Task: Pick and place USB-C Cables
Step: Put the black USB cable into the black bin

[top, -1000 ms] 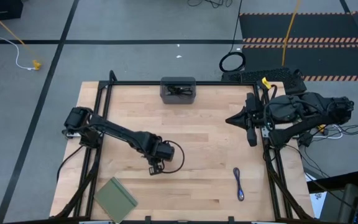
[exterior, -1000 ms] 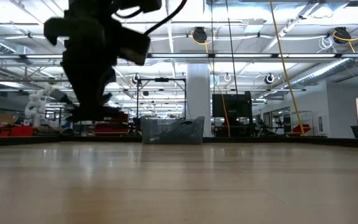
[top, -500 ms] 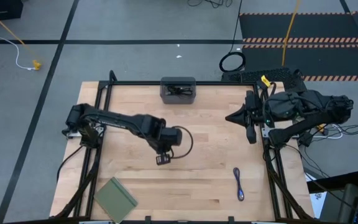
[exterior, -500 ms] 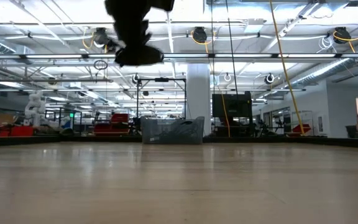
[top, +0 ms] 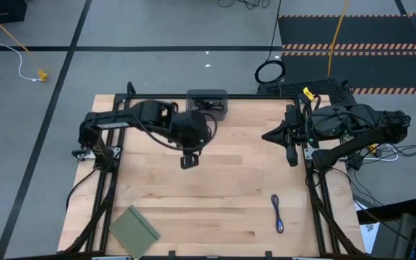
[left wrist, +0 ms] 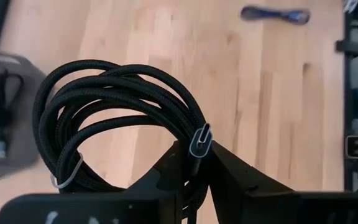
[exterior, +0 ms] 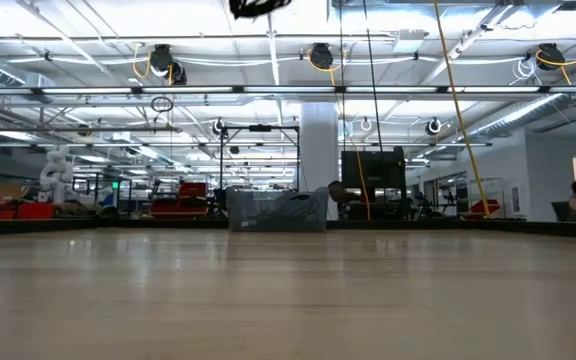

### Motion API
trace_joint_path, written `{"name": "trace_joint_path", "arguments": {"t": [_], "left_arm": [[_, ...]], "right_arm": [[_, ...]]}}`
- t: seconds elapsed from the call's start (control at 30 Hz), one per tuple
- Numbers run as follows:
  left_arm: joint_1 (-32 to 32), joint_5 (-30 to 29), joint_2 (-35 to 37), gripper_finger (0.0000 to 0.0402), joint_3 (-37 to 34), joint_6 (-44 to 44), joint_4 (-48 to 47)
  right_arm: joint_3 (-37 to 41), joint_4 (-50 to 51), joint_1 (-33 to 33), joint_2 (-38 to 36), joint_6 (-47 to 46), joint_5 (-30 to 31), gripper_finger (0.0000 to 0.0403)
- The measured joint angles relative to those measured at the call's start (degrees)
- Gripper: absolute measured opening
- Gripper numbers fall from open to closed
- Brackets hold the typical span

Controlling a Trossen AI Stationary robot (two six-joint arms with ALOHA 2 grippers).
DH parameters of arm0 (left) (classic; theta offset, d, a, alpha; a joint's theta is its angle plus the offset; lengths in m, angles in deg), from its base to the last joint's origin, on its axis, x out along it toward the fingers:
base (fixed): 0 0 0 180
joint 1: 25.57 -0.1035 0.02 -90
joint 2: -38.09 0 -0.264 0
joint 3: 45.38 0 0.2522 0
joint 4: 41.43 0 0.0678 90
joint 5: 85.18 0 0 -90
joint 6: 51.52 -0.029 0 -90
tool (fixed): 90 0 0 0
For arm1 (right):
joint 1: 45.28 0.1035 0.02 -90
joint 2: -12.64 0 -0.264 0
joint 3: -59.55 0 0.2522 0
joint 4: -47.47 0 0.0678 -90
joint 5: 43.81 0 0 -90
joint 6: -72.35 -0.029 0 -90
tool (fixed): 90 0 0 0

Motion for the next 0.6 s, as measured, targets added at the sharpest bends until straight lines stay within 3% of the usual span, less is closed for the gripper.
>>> {"name": "trace_joint_path", "arguments": {"t": [0.4, 0.6], "left_arm": [[0.68, 0.74, 0.07, 0.0058, 12.29, -0.20, -11.96], [1.92, 0.65, 4.41, 0.0058, 12.46, 2.45, -7.37]], "right_arm": [[0.00, 0.00, 0.00, 0.01, 0.67, -0.02, 0.0000], [0.00, -0.02, 0.00, 0.01, 0.01, -0.02, 0.0000]]}}
